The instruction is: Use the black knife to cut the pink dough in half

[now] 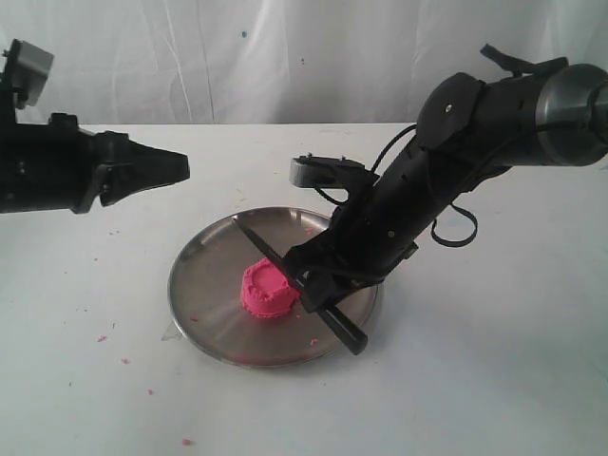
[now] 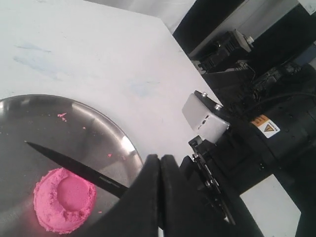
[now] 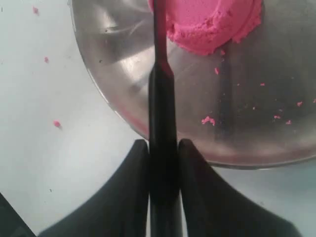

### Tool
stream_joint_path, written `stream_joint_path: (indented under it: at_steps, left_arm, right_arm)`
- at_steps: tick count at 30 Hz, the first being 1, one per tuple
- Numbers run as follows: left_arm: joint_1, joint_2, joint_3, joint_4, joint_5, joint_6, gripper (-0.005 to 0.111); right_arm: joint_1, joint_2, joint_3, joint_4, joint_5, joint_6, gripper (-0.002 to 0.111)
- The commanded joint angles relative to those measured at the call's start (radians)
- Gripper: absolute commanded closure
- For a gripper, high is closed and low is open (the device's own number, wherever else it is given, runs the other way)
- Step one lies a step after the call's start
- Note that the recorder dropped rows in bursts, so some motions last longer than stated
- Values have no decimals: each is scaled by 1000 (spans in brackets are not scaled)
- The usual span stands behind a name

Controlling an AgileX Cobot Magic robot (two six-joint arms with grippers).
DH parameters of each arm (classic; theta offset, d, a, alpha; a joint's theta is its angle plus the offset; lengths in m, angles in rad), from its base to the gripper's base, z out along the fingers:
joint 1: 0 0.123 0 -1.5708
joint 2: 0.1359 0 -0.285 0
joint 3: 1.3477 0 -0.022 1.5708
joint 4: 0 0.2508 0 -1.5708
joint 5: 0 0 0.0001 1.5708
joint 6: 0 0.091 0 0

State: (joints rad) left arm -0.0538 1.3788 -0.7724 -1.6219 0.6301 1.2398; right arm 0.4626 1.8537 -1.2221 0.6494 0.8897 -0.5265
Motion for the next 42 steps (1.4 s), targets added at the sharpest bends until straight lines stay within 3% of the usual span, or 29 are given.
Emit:
stream_joint_path:
  at_steps: [1, 13, 22, 30, 42]
  left_arm:
    - [-41, 78, -51, -16, -9, 17, 107]
    - [-113, 227, -121, -18, -30, 61, 107]
    - [-114, 321, -173, -33, -61, 73, 107]
    - [-114, 445, -230, -41, 0, -12, 107]
    - [-114, 592, -291, -93, 43, -10, 107]
  right_arm:
    - [-5, 25, -4, 10, -12, -12, 108]
    - [-5, 55, -4, 13, -13, -12, 108]
    - [-5, 55, -4, 9, -16, -12, 108]
    - [-5, 55, -4, 9, -16, -12, 108]
    - [-5, 55, -4, 9, -20, -12, 108]
